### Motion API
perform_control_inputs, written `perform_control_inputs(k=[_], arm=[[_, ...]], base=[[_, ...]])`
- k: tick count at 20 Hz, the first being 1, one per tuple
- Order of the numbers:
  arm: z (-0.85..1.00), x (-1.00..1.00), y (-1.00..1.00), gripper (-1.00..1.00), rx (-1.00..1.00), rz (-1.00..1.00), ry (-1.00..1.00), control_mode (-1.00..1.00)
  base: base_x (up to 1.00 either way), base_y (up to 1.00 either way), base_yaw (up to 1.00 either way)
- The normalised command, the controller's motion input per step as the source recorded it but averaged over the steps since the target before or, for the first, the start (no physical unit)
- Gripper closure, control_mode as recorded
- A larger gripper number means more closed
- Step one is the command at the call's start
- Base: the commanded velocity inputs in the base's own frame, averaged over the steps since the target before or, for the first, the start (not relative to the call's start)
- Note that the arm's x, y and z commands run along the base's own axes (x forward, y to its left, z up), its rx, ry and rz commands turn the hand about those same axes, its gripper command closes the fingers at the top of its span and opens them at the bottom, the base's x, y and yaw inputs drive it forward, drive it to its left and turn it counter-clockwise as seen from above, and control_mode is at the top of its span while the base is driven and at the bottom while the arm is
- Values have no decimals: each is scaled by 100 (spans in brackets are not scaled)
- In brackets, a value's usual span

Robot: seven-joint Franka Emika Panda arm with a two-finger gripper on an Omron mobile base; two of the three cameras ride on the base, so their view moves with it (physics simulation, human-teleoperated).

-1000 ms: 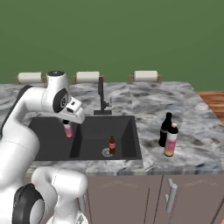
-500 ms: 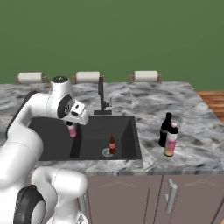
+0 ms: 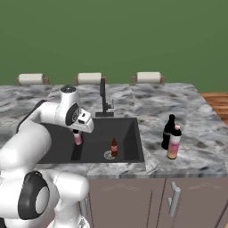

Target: Place the large bottle from the dining counter next to the other large bottle outside the sink, and place the small bottle from the dining counter next to the other small bottle inside the sink.

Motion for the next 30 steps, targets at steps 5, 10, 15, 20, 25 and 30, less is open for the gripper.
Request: perform_control_inputs(k=[5, 10, 15, 20, 25, 30], arm=[[-24, 43, 0, 100, -2, 0, 14, -100], [-30, 36, 0, 100, -1, 0, 3, -100], [-46, 43, 0, 100, -1, 0, 0, -100], [-47, 39, 0, 100, -1, 0, 0, -100], [-35, 28, 0, 100, 0, 0, 1, -100], [-33, 22, -6, 100, 0, -1, 0, -100]], base=[[0, 0, 0], [0, 0, 0], [0, 0, 0], [0, 0, 0], [0, 0, 0], [0, 0, 0]])
